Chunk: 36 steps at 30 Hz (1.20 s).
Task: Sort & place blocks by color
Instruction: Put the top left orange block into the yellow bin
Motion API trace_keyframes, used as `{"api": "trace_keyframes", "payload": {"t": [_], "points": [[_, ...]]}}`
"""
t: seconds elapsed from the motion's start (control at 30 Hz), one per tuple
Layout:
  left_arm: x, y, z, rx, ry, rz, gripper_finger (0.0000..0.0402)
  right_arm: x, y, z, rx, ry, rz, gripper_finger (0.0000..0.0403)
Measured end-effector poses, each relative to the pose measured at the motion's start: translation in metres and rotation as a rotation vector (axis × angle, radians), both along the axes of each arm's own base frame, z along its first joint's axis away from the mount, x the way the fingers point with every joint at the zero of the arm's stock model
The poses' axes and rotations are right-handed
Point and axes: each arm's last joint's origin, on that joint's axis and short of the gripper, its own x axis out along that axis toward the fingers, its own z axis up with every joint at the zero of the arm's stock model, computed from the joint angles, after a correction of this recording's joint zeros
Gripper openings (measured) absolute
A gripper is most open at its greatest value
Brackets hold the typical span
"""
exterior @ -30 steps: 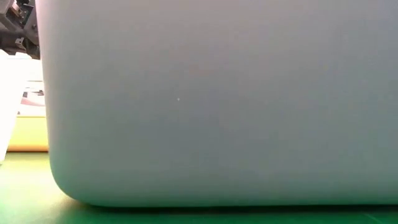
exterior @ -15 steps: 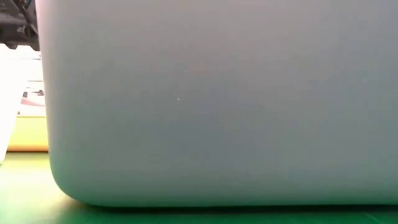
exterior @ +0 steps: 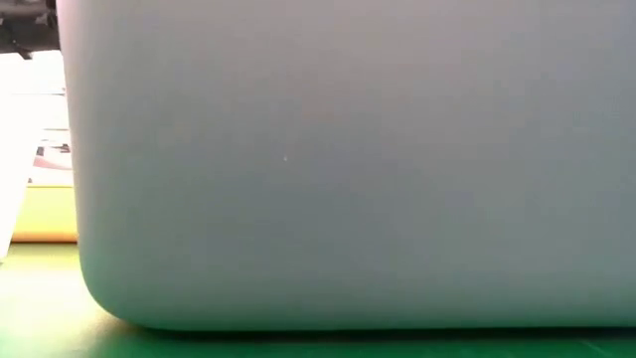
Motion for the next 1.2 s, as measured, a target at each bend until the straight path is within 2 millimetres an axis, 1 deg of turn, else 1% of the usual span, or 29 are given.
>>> {"api": "trace_keyframes", "payload": {"t": [0.1, 0.2, 0.37, 0.57, 0.7, 0.83, 0.93, 1.03, 1.1, 1.2], "points": [[-0.001, 0.002, 0.006, -0.013, -0.064, 0.001, 0.0283, 0.0, 0.0, 0.0, -0.001, 0.0, 0.0, 0.0254], [-0.001, 0.002, 0.01, 0.017, -0.102, -0.029, 0.0283, 0.0, 0.0, 0.0, 0.0, 0.0, 0.0, 0.0254], [0.005, 0.002, 0.009, 0.043, -0.088, -0.027, 0.0283, 0.0, 0.0, 0.0, 0.0, 0.0, 0.0, 0.0254], [0.018, 0.005, 0.006, 0.067, 0.003, 0.019, 0.0283, 0.0, 0.0, 0.0, -0.001, 0.001, 0.0, 0.0254], [0.029, 0.007, 0.015, 0.091, 0.077, 0.056, 0.0283, 0.0, 0.0, 0.0, 0.0, 0.0, 0.0, 0.0254], [0.044, 0.01, 0.028, 0.137, 0.24, 0.085, 0.0283, 0.0, 0.0, 0.0, 0.0, 0.0, 0.0, 0.0254], [0.055, 0.014, 0.035, 0.133, 0.369, 0.107, 0.0283, 0.0, 0.0, 0.0, -0.001, 0.001, 0.0, 0.0254], [0.067, 0.017, 0.036, 0.099, 0.441, 0.112, 0.0283, 0.0, 0.0, 0.0, 0.0, 0.0, 0.0, 0.0254], [0.074, 0.019, 0.037, 0.102, 0.452, 0.091, 0.0283, 0.0, 0.0, 0.0, -0.001, 0.0, 0.0, 0.0254], [0.084, 0.024, 0.032, 0.109, 0.5, 0.083, 0.0282, 0.0, 0.0, 0.0, 0.0, 0.0, 0.0, 0.0254]]}}
